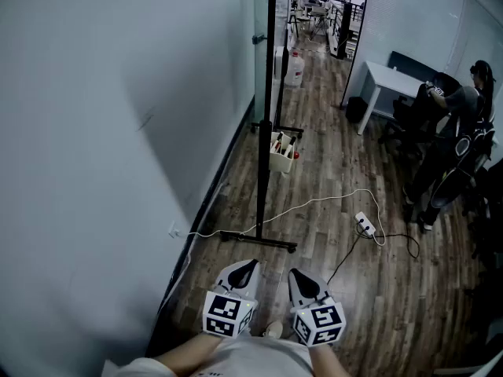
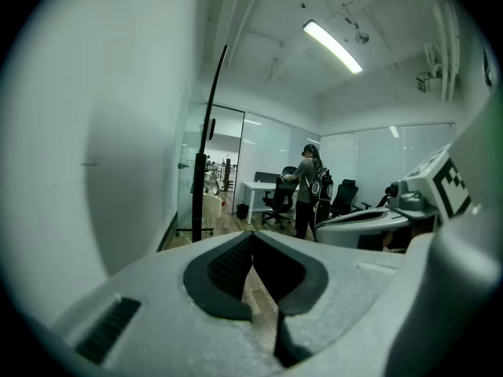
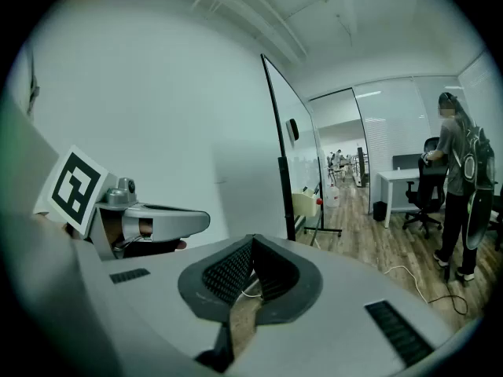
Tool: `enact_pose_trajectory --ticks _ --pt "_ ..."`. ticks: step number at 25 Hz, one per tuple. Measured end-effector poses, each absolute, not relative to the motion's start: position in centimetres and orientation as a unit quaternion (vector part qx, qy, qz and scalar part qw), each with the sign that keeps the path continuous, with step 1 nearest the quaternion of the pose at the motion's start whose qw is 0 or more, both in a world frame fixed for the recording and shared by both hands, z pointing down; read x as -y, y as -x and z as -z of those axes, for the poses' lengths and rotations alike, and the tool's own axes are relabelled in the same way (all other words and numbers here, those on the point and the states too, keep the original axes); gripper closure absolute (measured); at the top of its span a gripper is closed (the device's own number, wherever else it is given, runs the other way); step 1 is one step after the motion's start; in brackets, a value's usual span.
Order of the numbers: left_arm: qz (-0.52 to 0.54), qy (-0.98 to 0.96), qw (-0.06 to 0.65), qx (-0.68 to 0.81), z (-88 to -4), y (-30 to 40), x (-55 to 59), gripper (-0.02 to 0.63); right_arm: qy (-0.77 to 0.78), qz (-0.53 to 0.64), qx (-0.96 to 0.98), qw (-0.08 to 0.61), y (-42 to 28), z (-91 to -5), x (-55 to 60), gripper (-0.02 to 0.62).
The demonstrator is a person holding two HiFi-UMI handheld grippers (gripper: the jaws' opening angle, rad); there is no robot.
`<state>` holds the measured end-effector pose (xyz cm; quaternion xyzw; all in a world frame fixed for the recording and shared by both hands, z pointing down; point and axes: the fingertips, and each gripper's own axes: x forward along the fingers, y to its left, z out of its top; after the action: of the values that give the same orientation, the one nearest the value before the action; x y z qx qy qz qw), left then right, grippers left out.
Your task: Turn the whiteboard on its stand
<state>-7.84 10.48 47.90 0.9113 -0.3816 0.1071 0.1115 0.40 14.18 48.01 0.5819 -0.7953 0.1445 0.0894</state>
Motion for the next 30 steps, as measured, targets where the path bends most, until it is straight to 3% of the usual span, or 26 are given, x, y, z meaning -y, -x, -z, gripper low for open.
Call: enact_pose_trajectory --ticks 30 --pt "-0.123 -0.923 0.115 0.346 -49.4 10.8 -5.7 0.595 -0.593 -0.173 0.783 0.072 3.6 -49.9 -9.5 0.589"
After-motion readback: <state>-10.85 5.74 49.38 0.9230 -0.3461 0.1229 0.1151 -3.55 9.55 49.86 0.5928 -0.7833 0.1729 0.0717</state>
